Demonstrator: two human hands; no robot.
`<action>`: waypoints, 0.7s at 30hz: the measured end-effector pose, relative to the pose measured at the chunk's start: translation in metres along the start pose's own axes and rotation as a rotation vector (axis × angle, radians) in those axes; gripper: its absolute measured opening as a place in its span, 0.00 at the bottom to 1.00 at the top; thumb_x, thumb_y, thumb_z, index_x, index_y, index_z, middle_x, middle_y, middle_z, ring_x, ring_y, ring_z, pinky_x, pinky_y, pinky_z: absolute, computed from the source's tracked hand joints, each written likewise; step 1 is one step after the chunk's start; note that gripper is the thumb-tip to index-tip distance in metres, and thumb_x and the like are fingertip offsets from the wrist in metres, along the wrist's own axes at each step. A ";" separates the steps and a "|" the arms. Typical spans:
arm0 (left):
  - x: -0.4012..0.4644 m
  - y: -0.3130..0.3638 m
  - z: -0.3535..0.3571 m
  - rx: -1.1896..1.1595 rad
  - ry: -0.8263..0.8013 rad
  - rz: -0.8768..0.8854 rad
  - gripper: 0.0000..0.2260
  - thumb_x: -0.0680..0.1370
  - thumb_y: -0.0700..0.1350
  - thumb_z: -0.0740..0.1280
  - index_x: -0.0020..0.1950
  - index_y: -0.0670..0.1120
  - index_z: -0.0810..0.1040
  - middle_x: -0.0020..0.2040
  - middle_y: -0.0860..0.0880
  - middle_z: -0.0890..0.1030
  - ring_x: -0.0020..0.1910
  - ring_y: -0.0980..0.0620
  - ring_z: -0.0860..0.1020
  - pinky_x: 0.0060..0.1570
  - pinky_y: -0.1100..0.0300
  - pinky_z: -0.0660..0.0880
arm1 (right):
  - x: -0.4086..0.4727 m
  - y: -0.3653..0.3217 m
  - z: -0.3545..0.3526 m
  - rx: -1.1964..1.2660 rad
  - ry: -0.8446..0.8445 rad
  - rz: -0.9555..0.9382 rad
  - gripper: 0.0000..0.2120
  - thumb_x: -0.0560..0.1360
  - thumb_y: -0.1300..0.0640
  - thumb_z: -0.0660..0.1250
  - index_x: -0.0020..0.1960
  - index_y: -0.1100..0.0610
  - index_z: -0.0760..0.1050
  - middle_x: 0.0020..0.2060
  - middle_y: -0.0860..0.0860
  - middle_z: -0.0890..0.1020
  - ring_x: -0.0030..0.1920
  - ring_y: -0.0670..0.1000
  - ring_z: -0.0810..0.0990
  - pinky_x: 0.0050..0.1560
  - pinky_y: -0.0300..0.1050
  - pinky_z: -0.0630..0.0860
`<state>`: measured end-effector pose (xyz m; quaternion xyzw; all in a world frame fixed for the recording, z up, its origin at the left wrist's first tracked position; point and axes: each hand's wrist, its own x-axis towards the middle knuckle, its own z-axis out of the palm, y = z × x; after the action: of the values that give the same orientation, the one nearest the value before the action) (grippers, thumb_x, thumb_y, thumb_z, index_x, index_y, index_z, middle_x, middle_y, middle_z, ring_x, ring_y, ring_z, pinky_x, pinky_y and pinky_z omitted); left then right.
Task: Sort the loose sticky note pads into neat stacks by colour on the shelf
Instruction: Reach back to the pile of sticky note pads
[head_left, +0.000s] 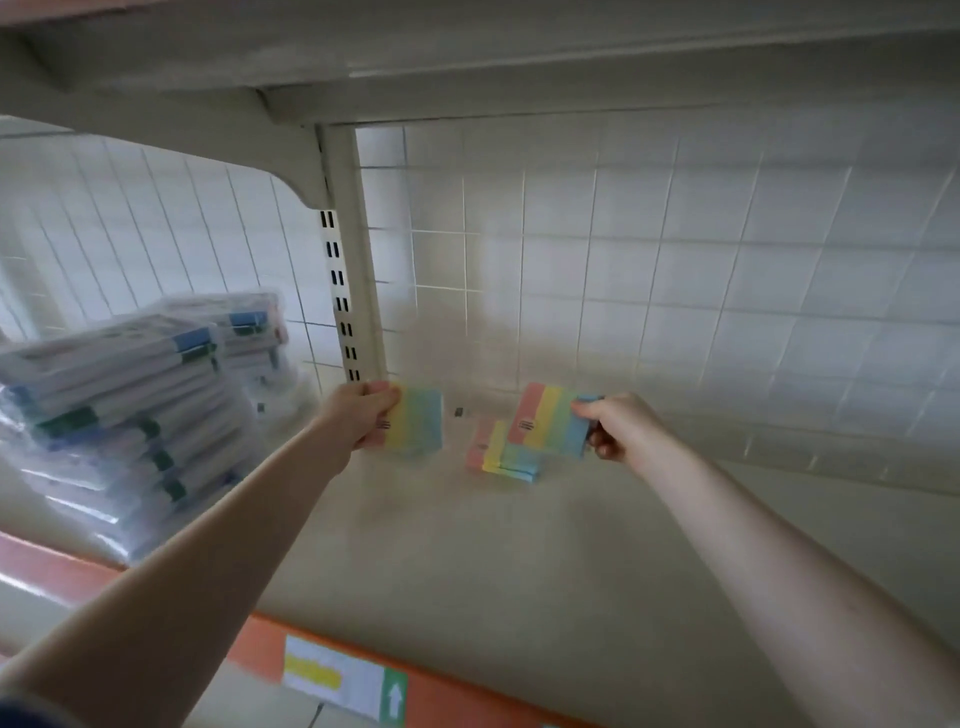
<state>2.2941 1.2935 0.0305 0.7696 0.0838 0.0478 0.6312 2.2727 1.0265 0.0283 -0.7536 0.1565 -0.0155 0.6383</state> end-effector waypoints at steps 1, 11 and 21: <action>0.009 -0.001 -0.004 0.001 -0.014 0.006 0.05 0.79 0.43 0.65 0.54 0.43 0.74 0.36 0.48 0.72 0.32 0.54 0.71 0.23 0.69 0.71 | 0.000 0.000 0.008 0.010 0.023 0.011 0.12 0.76 0.63 0.66 0.35 0.61 0.69 0.27 0.55 0.69 0.24 0.49 0.64 0.16 0.30 0.58; 0.051 -0.014 -0.014 0.031 -0.157 -0.011 0.09 0.79 0.45 0.65 0.55 0.41 0.75 0.41 0.44 0.76 0.36 0.47 0.75 0.38 0.56 0.75 | 0.005 0.002 0.041 -0.031 0.106 0.126 0.13 0.78 0.61 0.64 0.35 0.59 0.67 0.27 0.53 0.66 0.18 0.44 0.61 0.14 0.31 0.55; 0.069 -0.025 -0.005 0.204 -0.070 0.040 0.14 0.79 0.47 0.64 0.60 0.40 0.73 0.39 0.47 0.74 0.34 0.51 0.74 0.36 0.57 0.74 | 0.026 0.012 0.047 -0.184 0.098 0.131 0.09 0.76 0.60 0.67 0.40 0.59 0.68 0.27 0.54 0.68 0.17 0.45 0.64 0.15 0.30 0.55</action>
<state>2.3595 1.3163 0.0045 0.8326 0.0507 0.0244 0.5510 2.3055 1.0632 0.0030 -0.7955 0.2370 0.0040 0.5577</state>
